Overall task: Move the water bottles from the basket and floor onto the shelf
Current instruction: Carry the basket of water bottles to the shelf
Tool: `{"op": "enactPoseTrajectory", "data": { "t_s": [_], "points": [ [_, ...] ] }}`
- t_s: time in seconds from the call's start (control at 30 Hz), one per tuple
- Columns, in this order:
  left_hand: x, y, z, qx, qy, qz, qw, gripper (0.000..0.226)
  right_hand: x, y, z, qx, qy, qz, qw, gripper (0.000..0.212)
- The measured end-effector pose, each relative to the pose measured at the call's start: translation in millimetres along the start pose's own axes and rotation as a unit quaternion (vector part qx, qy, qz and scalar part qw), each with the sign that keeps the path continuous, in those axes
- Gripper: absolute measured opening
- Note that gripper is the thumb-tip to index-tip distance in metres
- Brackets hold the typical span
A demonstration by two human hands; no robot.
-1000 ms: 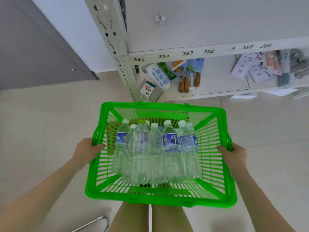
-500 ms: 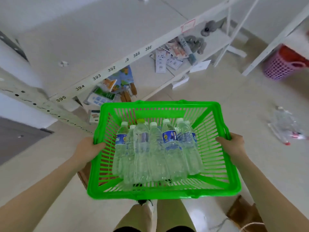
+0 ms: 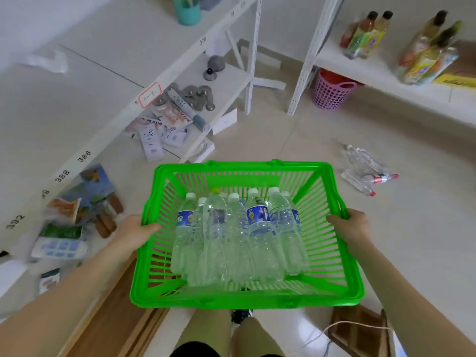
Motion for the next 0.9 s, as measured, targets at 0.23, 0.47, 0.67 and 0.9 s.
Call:
{"op": "enactPoseTrajectory", "data": {
  "t_s": [0.23, 0.47, 0.67, 0.9],
  "points": [
    [92.0, -17.5, 139.7, 0.041, -0.042, -0.04, 0.997, 0.028, 83.3, 39.3, -9.3, 0.046, -0.066, 0.045, 0.996, 0.018],
    [192.7, -57.7, 280.1, 0.131, -0.105, -0.082, 0.982, 0.012, 169.5, 76.4, -4.6, 0.099, -0.135, 0.096, 0.981, 0.015],
    [242.6, -110.5, 386.6, 0.142, -0.109, -0.059, 0.982, 0.021, 261.7, 119.9, -5.2, 0.115, -0.151, 0.114, 0.975, 0.016],
    [306.0, -163.7, 499.1, 0.172, -0.117, -0.088, 0.974, 0.019, 379.5, 161.1, -6.6, 0.114, -0.16, 0.134, 0.971, 0.018]
  ]
}}
Point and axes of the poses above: each hand's wrist, its own x-axis towards the middle knuckle, its own y-axis out of the back of the hand, z = x × y, the point moved 3 cm from there along x, towards the middle knuckle, and after that the axes turned 2 degrees about -z, right-handed, at the moved point
